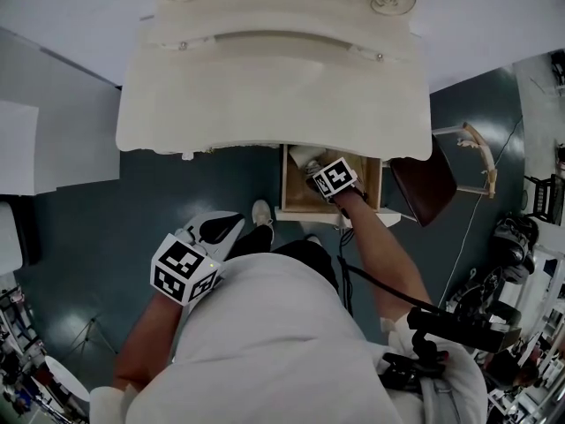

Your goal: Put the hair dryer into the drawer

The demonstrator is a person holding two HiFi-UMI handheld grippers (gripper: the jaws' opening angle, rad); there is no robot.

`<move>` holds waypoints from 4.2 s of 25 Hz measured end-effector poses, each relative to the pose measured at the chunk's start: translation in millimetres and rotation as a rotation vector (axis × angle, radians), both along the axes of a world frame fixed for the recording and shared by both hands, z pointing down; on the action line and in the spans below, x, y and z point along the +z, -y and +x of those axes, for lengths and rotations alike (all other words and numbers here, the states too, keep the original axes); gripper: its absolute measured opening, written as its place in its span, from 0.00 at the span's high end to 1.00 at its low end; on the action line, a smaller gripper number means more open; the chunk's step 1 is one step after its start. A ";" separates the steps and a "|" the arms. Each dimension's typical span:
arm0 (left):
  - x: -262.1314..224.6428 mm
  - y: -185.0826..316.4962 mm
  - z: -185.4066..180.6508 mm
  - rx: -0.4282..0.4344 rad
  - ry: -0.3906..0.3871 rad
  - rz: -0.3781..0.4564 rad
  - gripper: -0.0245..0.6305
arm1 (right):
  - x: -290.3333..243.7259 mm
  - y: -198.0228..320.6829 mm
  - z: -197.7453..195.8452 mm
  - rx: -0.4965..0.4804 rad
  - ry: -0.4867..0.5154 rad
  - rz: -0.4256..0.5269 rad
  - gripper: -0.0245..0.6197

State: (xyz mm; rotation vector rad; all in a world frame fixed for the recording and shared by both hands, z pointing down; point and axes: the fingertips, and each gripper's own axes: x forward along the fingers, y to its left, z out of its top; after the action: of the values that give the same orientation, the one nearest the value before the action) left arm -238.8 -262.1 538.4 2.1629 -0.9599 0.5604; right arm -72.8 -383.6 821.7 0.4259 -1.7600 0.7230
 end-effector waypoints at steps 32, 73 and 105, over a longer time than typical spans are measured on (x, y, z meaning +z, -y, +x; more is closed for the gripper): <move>-29.3 -39.4 140.0 0.030 -0.028 0.096 0.97 | -140.1 -44.8 77.2 -0.007 0.229 0.250 0.96; -58.6 -160.7 218.6 -0.091 -0.009 0.165 0.97 | -245.9 -235.1 142.6 -0.099 0.483 0.302 0.96; -43.5 -227.3 117.7 -0.078 -0.051 0.144 0.97 | -254.6 -312.0 33.7 -0.197 0.439 0.338 0.96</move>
State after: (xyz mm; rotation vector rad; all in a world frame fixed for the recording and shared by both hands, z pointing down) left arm -121.1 -34.8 494.9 2.2443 -1.0806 0.4079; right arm -39.0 -71.6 567.0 0.3269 -2.3162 0.3933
